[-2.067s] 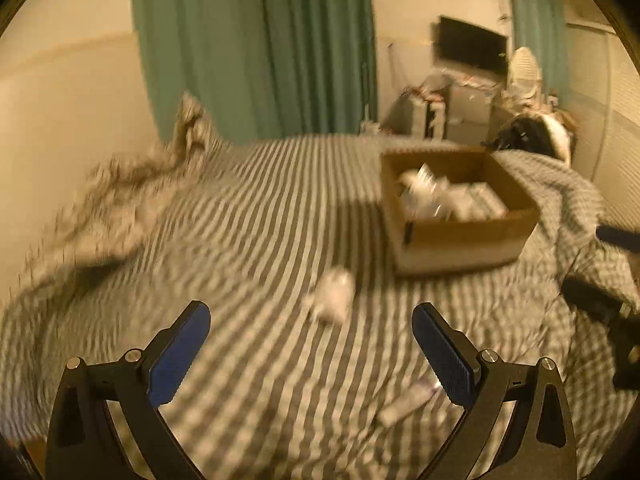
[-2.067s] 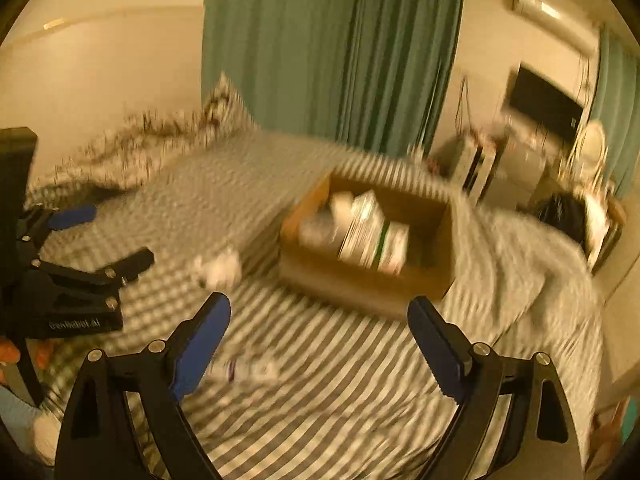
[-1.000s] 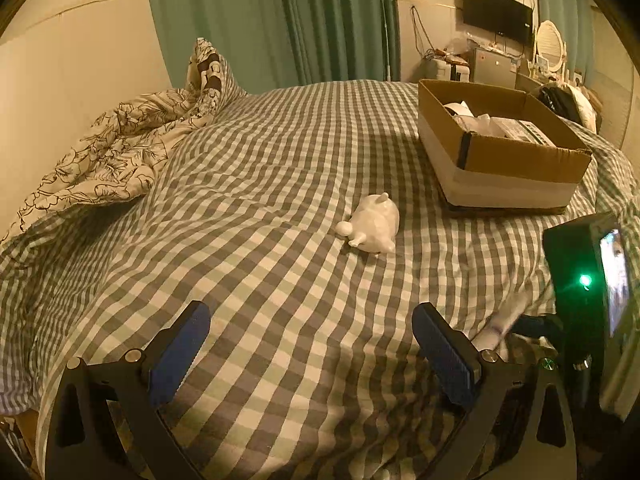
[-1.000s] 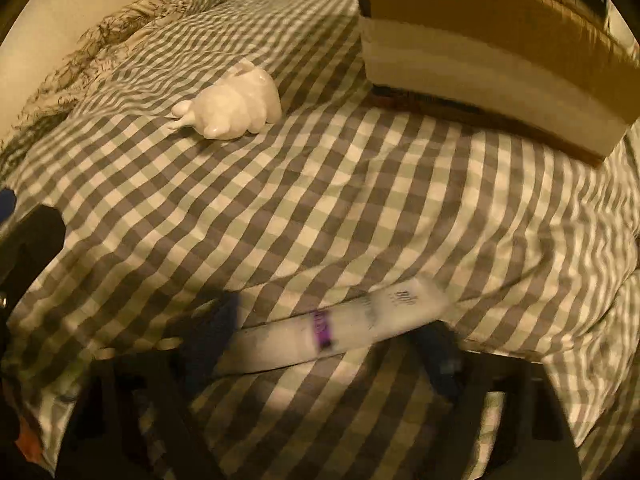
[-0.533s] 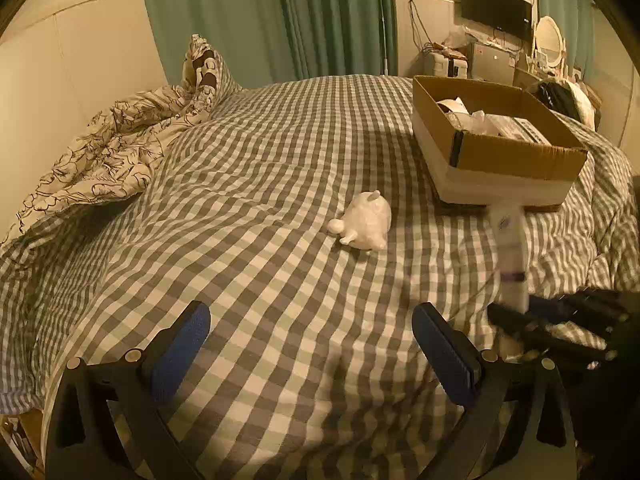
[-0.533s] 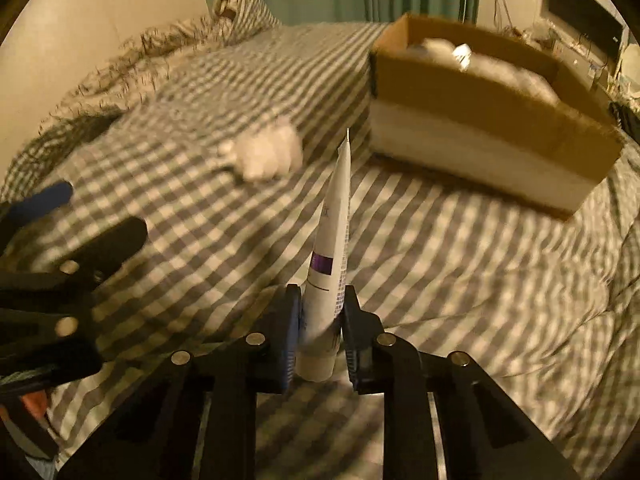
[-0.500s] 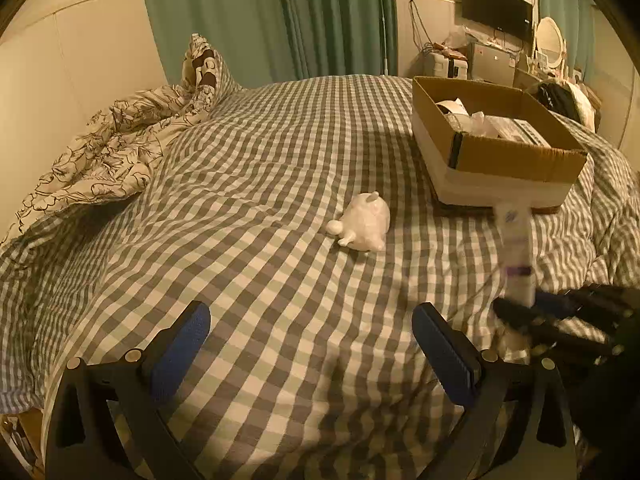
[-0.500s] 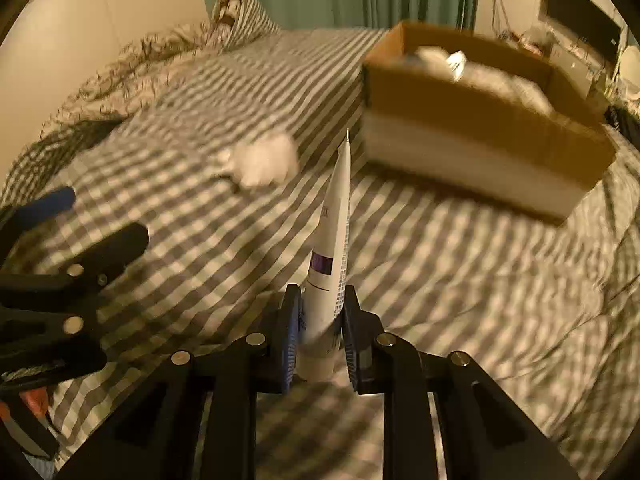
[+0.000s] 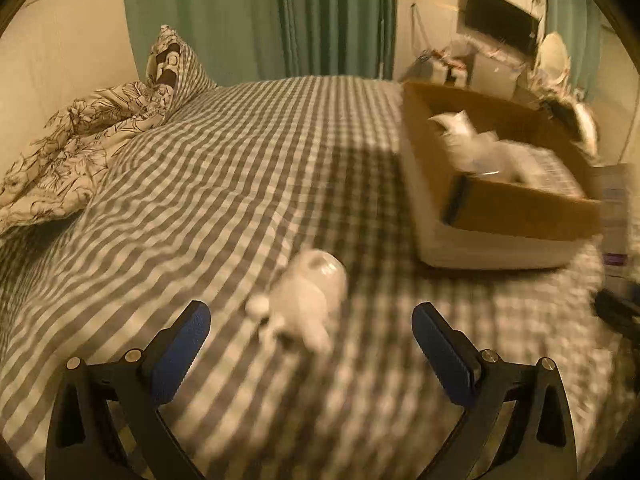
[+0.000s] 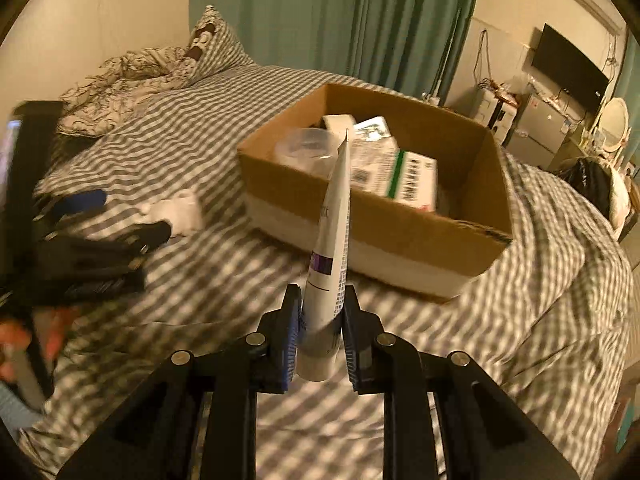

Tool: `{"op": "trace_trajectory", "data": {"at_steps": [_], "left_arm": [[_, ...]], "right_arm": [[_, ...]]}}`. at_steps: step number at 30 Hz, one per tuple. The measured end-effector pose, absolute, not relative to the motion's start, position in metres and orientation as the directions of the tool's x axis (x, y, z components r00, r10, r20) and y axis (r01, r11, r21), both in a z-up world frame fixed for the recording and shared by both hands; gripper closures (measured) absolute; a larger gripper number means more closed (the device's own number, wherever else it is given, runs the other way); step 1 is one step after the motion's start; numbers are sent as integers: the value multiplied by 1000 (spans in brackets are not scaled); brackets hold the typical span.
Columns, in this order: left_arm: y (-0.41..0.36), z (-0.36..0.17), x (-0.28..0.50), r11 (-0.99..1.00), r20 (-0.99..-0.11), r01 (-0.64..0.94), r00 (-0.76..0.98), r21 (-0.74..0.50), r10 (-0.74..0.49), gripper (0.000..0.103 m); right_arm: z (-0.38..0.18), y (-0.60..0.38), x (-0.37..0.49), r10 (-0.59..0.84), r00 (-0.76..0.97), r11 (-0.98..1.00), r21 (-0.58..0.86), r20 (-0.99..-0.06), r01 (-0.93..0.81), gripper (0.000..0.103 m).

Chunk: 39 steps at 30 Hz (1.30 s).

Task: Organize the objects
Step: 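Grasp the white figurine with the left tool while the right tool holds the tube, then lower the figurine into the box while the right tool drops the tube in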

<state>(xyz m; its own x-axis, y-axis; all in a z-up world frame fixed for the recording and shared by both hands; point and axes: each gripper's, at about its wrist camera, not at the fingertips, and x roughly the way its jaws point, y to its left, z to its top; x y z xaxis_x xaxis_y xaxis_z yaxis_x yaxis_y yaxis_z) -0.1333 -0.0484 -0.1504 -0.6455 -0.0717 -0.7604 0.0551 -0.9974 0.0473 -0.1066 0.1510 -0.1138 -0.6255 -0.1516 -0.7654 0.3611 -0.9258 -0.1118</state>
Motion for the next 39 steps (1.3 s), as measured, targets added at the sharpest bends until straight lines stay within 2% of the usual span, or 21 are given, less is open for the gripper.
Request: {"op": "trace_trajectory", "data": {"at_steps": [5, 9, 11, 12, 14, 15, 16, 17, 18, 27, 33, 39], "left_arm": [[-61, -182, -170, -994, -811, 103, -578, 29, -84, 0], [-51, -195, -180, -999, -828, 31, -558, 43, -53, 0], [-43, -205, -184, -997, -839, 1, -539, 79, -67, 4], [-40, -208, -184, -996, -840, -10, -537, 90, -70, 9], [-37, -208, -180, -997, -843, -41, -537, 68, -35, 25], [-36, -207, -178, -997, -847, -61, -532, 41, -3, 40], [-36, -207, -175, -997, -852, -74, -523, 19, 22, 50], [-36, -206, -172, -997, -855, -77, -517, 12, 30, 52], [-36, -205, -169, -997, -857, -79, -515, 11, 31, 59], [-28, -173, -117, -987, -840, -153, -528, -51, 125, 59], [-13, -129, -82, -976, -794, -203, -578, -83, 188, 59], [2, -73, -68, -961, -726, -266, -645, -78, 238, 59]], "right_arm": [[-132, 173, -117, -162, -609, -937, -72, -777, 341, 84], [-149, 183, -122, -175, -584, -944, -33, -793, 328, 84], [-154, 185, -123, -188, -573, -946, -10, -798, 324, 84], [-156, 186, -123, -192, -569, -946, -2, -800, 323, 84], [-159, 186, -121, -201, -562, -946, 11, -802, 323, 84], [-159, 187, -120, -203, -561, -947, 17, -802, 319, 84], [-159, 189, -120, -206, -560, -949, 25, -803, 313, 84], [-158, 192, -118, -213, -558, -951, 38, -802, 307, 84], [-157, 194, -117, -220, -558, -952, 52, -800, 301, 84], [-137, 207, -86, -235, -579, -961, 96, -781, 261, 84], [-116, 209, -64, -226, -608, -963, 79, -761, 259, 84], [-72, 217, -54, -219, -671, -964, 49, -708, 262, 84]]}}
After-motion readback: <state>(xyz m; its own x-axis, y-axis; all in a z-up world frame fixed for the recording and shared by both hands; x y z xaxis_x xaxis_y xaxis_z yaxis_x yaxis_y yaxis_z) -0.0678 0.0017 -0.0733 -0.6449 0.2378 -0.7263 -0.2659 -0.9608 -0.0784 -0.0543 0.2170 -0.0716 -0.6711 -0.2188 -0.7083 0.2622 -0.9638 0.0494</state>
